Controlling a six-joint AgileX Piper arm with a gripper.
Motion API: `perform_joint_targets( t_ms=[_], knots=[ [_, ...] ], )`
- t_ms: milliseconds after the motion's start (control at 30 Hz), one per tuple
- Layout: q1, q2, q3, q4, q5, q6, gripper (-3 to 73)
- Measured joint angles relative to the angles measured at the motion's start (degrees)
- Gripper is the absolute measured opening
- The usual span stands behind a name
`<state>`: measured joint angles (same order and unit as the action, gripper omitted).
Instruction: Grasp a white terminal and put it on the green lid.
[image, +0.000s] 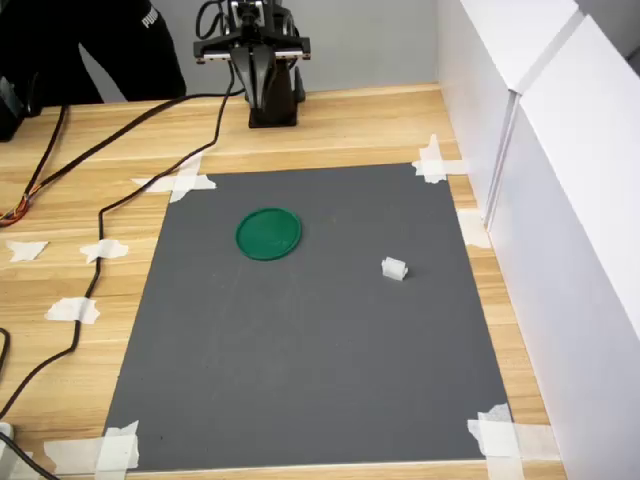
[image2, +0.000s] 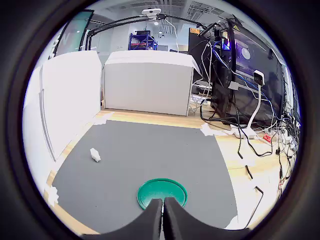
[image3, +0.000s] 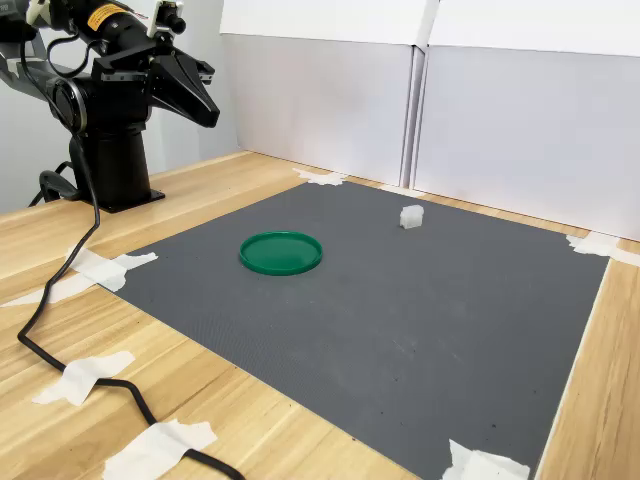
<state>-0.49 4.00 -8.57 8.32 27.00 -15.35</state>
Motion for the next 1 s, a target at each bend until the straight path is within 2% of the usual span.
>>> perform_joint_targets(
  t_ms=[1000],
  knots=[
    [0.0, 1.6, 0.0, 0.0, 0.0, -0.1, -1.6]
  ],
)
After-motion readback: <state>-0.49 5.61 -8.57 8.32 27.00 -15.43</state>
